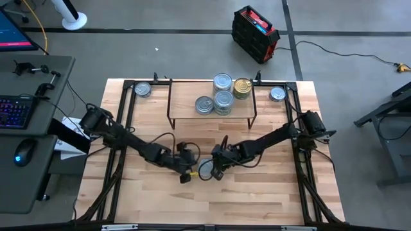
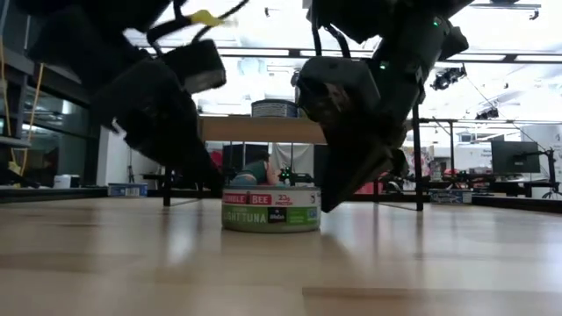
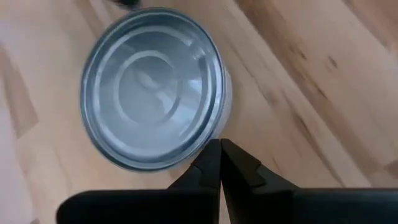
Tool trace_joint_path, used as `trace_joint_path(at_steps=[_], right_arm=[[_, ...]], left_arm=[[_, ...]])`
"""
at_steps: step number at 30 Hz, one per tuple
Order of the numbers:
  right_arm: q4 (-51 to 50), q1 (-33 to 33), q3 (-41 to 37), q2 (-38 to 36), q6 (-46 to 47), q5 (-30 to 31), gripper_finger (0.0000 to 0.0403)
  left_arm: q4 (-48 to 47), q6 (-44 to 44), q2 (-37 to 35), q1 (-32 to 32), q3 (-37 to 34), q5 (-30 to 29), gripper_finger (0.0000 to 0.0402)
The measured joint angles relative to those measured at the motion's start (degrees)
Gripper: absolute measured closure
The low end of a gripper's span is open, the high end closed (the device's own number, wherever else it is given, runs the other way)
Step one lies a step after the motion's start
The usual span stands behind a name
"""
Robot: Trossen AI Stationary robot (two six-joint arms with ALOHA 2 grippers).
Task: Stack canned seafood by type on shelf
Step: Stack the light green tuna can on top of the other light green tuna can on the shelf
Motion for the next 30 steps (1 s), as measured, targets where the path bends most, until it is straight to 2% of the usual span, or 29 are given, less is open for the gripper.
trace_joint_path(at_steps=[5,14,17,22,26,30], right_arm=[[2.97,0.42,0.91,-0.17,-1.40,-1.63,0.0403],[2.81,1.39,7.21,-0.52,-4.72,-0.97,0.0403],[-0.28,1.39,9.65,-0.52,-6.70,-0.88,0.0403],[-8.18,1.37,12.79,-0.56,-9.38,-0.90,0.0403],[-9.44,1.72,12.77,-0.26,-8.88,-1.82,0.0403],[-8.71,2.57,12.79,1.79,-8.49,-2.64,0.0403]], left_arm=[[0.58,-1.10,2.60,-0.41,-0.08,3.34,0.0401],[-1.80,-3.35,2.98,-2.38,-0.06,2.94,0.0402],[-8.67,-3.23,0.41,-2.35,-0.07,2.53,0.0402],[-21.74,-6.01,-8.37,-3.27,-0.20,-1.16,0.0402],[-19.16,-8.56,-13.83,-7.07,-0.16,-3.08,0.0402],[-10.45,-8.04,-12.42,-11.18,-0.05,-4.44,0.0402]])
